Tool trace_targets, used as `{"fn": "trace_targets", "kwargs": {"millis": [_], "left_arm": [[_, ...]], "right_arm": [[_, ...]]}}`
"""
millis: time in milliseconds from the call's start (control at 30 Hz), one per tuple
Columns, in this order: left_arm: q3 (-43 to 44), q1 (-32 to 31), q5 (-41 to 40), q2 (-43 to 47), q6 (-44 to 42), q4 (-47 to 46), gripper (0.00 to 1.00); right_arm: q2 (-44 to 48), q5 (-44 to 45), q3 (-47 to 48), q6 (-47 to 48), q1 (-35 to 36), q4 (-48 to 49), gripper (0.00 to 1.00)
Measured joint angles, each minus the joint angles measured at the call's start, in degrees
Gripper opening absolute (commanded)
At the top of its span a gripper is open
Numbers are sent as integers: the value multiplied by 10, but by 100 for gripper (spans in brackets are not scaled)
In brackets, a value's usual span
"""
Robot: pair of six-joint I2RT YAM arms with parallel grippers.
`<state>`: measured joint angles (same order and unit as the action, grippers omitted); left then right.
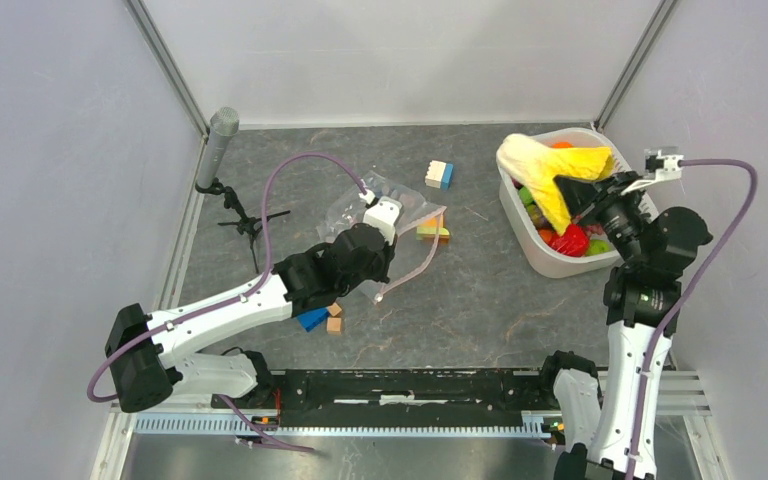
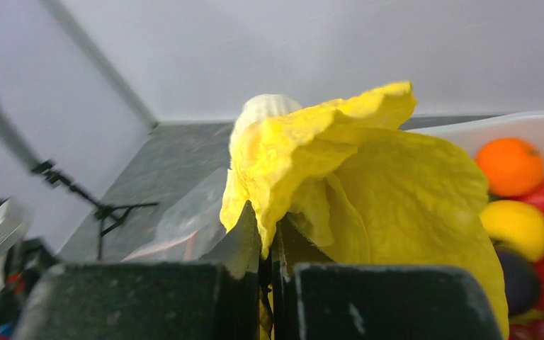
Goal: Place the food in the zip-top bag and seal the zipper
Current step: Pick up the fake vegetable from the bin, then place the fake vegetable in the zipper food storage bag.
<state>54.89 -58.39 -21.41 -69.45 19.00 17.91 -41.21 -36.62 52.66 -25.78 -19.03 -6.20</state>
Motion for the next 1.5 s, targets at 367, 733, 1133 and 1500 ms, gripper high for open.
{"fn": "trace_targets", "kwargs": {"millis": [367, 733, 1133, 1500], "left_arm": [[3, 8, -5, -15, 14, 0, 2], [23, 15, -5, -34, 44, 0, 2], [32, 21, -5, -41, 50, 19, 2], [37, 20, 35, -41, 52, 17, 2]], "right_arm": [[36, -159, -75, -66, 61, 64, 0], [38, -131, -144, -59, 242, 68, 0], [-12, 43, -190, -13, 395, 49, 0], [-31, 123, -207, -14, 422, 66, 0]]}}
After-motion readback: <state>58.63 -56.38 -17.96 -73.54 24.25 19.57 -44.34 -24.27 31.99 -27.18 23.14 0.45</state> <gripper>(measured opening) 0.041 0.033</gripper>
